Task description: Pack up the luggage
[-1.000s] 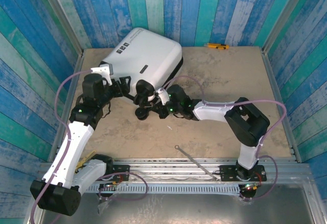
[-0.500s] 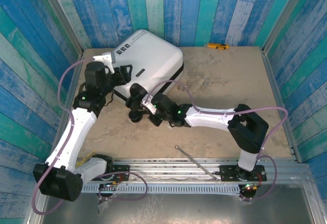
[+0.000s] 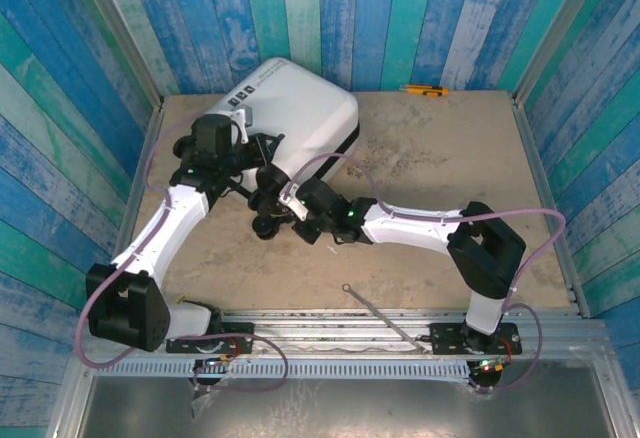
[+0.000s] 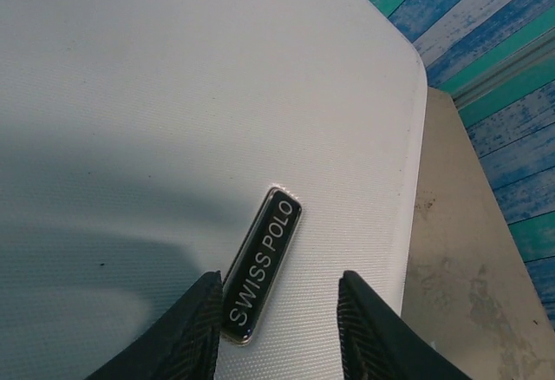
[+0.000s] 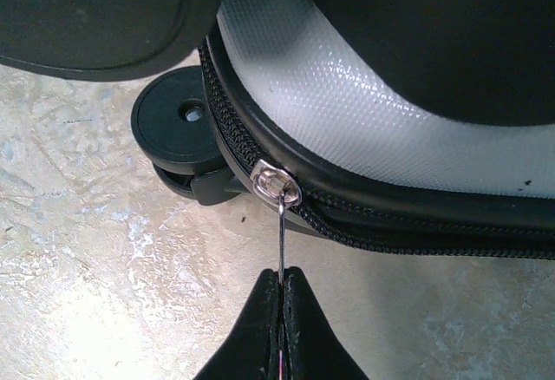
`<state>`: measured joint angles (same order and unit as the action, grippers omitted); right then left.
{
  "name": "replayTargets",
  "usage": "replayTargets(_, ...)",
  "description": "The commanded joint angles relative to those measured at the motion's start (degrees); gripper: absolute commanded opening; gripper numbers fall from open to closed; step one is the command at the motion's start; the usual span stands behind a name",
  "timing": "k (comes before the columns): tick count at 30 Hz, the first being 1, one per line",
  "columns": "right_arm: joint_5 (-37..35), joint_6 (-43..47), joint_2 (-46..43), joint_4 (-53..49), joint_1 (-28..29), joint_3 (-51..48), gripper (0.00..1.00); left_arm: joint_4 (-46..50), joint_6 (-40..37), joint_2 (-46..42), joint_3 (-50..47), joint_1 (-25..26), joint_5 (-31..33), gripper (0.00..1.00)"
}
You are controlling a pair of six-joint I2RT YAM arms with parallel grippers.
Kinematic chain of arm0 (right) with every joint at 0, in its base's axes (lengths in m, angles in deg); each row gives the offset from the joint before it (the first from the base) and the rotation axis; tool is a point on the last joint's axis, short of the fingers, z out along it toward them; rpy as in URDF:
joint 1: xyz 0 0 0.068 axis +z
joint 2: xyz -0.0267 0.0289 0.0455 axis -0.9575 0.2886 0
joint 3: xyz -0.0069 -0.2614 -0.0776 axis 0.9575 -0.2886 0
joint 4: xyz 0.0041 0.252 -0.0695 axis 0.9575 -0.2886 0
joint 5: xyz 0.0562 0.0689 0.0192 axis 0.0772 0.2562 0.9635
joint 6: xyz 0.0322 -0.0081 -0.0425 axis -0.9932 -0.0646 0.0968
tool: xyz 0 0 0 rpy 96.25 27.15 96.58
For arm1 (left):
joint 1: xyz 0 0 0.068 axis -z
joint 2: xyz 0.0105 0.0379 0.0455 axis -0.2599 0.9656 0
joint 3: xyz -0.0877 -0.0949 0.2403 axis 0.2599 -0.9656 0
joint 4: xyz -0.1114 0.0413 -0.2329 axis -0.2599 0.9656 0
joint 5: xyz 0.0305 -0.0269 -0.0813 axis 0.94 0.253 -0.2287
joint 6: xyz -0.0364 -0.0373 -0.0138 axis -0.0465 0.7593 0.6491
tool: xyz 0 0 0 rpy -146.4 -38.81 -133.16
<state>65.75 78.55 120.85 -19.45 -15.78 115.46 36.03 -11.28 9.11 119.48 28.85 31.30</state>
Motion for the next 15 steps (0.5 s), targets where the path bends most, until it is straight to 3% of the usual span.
replayTargets(1,-2.58,-1.04,-0.12,-2.91,-2.60,0.13,0.01,3.19,-1.46,2.71,-0.92,0.72,2.13,0.39)
replayTargets(6,-2.22,-1.57,-0.93,-2.83,-3.95,-0.26,0.01,12.31,-2.02,10.68,1.35,1.54,10.70,0.35)
replayTargets(9,-2.00,-2.00,-1.98,-2.70,-5.26,-1.00,0.01,15.11,-1.61,13.60,1.27,2.20,15.22,0.28)
replayTargets(15,0.59,-1.36,-2.96,-2.96,-8.74,-1.82,0.00,16.88,-1.29,16.77,1.23,2.96,19.33,0.21)
